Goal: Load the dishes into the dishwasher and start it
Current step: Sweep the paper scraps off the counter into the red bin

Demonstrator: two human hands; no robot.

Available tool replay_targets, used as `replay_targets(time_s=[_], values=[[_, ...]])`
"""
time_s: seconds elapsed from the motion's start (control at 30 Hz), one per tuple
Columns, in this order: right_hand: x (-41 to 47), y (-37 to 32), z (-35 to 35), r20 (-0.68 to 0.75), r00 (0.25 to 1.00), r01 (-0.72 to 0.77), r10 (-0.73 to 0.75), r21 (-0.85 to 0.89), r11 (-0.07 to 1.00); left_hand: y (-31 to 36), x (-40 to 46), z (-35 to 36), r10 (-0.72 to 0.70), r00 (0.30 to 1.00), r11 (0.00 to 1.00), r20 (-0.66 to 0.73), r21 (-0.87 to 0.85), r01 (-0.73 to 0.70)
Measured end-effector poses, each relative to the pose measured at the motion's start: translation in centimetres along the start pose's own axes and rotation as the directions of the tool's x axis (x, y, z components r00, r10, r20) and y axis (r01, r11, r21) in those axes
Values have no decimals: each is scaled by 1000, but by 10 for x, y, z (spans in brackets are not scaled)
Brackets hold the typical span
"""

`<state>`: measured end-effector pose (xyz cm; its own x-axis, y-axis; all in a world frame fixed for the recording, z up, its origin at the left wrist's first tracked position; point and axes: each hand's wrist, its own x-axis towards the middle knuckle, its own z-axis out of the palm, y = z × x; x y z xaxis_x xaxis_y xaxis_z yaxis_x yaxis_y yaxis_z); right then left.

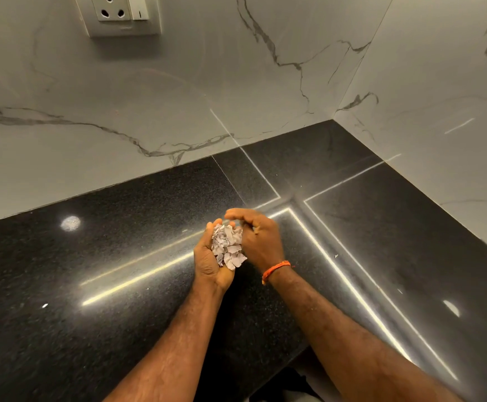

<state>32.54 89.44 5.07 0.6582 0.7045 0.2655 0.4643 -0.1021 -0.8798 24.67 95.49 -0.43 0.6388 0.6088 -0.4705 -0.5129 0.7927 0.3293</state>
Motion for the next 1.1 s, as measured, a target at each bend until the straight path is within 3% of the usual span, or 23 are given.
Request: replay_targets(time_s=[0.07,0.13,0.2,0.33,0.47,0.53,0.83,0.9,0.97,1.03,1.1], values=[[4,16,-12,-127,989,-80,73,-51,995,3,3,-5,26,998,1000,-59,-10,-26],[2,39,-25,-158,975,-185,159,-160,970,6,3,-10,50,996,999,-75,-17,-51],[-6,62,-28,-21,975,-216,219,-301,929,10,0,-13,69,994,997,-83,-20,-71],[-24,89,-9,322,909,20,264,-666,746,21,-3,-18,89,991,996,-101,-9,-90],[-21,85,-2,451,882,216,136,-644,734,28,-1,-22,99,988,995,-117,-3,-100],[-20,86,-2,430,902,272,51,-655,705,27,-1,-20,92,988,996,-127,2,-92],[-21,42,-4,314,929,153,196,-809,567,14,-2,-19,77,989,997,-123,35,-73],[-13,38,-5,285,925,92,253,-812,576,13,-4,-19,78,990,996,-121,42,-73],[-1,37,-5,167,923,-99,348,-769,631,12,-6,-19,77,989,996,-125,46,-72],[13,32,-7,25,880,-363,474,-608,706,11,-7,-19,76,988,997,-132,43,-71],[26,21,-7,-31,837,-522,547,-346,780,11,-6,-19,71,988,997,-137,45,-65]])
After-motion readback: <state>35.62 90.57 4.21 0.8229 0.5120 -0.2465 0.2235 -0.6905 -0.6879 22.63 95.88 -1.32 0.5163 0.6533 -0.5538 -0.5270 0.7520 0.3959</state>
